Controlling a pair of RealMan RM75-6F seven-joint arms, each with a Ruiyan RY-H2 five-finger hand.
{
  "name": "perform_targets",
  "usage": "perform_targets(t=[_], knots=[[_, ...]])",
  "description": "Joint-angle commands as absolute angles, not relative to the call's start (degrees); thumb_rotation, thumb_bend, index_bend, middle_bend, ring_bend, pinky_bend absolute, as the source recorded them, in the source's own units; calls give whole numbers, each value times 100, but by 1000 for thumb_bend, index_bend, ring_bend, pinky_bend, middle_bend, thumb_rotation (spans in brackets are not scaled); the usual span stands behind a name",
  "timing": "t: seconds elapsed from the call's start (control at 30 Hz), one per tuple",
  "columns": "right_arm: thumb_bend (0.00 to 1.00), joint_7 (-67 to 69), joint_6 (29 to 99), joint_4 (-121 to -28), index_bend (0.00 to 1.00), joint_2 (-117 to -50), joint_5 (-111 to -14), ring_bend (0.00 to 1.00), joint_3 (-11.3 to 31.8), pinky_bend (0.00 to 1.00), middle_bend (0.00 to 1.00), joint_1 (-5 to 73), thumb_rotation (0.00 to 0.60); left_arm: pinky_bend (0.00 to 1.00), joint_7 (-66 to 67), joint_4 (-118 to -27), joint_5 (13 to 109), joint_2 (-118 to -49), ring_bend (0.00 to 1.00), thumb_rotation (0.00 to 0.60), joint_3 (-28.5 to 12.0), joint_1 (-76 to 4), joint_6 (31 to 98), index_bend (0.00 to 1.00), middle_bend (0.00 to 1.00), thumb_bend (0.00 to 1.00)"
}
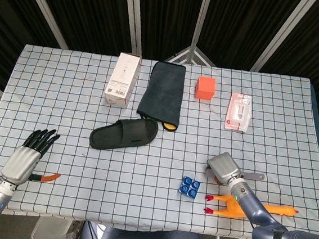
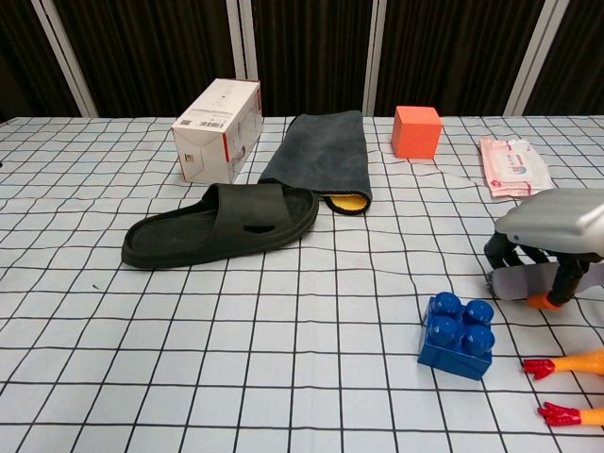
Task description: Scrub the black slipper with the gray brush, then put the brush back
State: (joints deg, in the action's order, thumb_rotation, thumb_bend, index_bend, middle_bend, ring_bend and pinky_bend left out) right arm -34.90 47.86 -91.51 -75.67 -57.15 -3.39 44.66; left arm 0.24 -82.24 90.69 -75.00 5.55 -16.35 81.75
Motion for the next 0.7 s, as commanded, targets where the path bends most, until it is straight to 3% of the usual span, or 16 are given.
perform_targets(t=[0.03, 0.23, 0.4, 0.7], knots=[[674, -3456, 4711, -9125, 364, -7508, -5748, 506, -316, 633, 455, 4510, 600, 49, 12, -8222, 9037, -7500, 0, 364, 542, -1639, 8095, 0, 0, 181], [673, -3455, 4544, -9133, 21, -7418, -5631, 406, -321, 561, 330, 4581, 600, 49, 7, -8256, 9010, -7479, 0, 365, 523, -1653, 7915, 0, 0, 180], [663, -3559, 4547, -9164, 0, -7340, -5468, 324, -338, 513, 246, 4611, 600, 49, 12, -8258, 9017, -7472, 0, 363, 501, -1620, 7923, 0, 0, 180], [430, -3651, 5125, -9852, 0, -6961, -5498, 189, -307, 416, 101, 4457, 600, 49, 48, -8297, 9137, -7447, 0, 366, 513, -1562, 7981, 0, 0, 173]])
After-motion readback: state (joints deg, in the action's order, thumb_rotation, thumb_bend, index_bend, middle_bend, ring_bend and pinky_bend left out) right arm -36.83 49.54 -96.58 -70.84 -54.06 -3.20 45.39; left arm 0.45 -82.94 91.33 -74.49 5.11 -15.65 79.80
